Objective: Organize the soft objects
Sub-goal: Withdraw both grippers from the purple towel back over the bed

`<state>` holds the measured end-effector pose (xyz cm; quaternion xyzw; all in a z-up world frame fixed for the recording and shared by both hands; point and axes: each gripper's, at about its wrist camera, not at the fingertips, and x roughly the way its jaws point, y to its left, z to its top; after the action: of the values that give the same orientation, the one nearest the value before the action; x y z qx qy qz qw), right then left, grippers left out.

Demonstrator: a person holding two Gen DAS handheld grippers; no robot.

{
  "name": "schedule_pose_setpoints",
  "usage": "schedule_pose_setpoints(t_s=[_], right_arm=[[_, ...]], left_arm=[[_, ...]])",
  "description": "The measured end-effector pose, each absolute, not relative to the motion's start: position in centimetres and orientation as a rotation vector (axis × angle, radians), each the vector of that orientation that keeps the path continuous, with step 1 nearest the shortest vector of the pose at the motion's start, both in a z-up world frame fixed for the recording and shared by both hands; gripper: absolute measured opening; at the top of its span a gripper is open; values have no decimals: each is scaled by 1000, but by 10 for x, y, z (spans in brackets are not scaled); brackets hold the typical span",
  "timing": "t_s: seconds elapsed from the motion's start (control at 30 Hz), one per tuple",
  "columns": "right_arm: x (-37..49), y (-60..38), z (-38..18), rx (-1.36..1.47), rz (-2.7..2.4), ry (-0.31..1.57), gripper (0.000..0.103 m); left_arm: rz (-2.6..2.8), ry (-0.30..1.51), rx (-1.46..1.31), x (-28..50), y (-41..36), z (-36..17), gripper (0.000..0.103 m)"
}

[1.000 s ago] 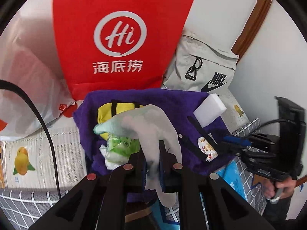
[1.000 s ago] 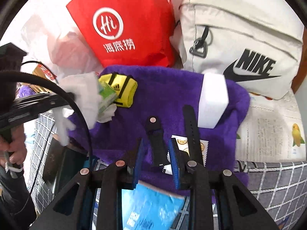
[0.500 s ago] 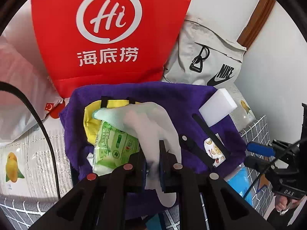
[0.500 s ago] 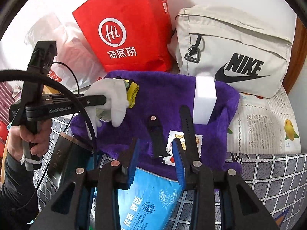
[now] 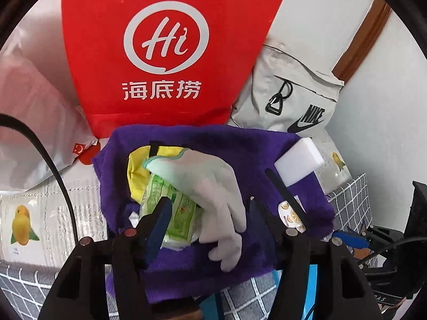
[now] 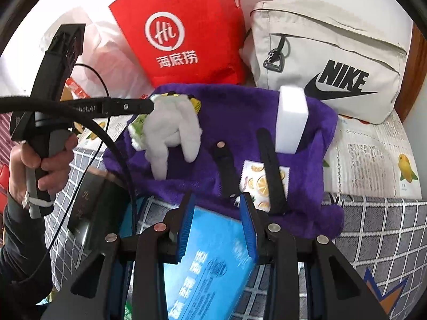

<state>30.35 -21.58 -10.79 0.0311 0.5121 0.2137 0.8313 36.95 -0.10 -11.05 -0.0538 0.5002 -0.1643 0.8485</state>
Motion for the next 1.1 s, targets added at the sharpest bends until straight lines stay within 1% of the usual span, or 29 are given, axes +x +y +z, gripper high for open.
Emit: schedule_pose_setpoints(t_s=[0.3, 0.43, 0.53, 0.57, 0.6, 0.87, 1.1], right_arm=[[257, -208, -99, 62, 470, 1083, 35], [228, -206, -91, 47, 489, 1064, 37], [204, -202, -86, 36, 515, 1047, 44], [197, -200, -85, 33, 525, 1045, 49], [189, -197, -85, 26, 544, 1046, 51], [135, -169, -91, -38, 646, 1048, 52], [103, -148, -115, -129, 657, 1076, 52]], left_arm=[[-330, 1059, -103, 331, 6, -98, 59], [-317, 1061, -100, 307, 10, -91, 59], [-311, 1048, -100, 285, 15, -87, 59], [-308, 1042, -104, 278, 17, -85, 59], [-304, 1038, -110, 271, 20, -84, 59], [-270, 1033, -127, 224, 37, -80, 59], [-271, 1025, -127, 185, 45, -80, 59]])
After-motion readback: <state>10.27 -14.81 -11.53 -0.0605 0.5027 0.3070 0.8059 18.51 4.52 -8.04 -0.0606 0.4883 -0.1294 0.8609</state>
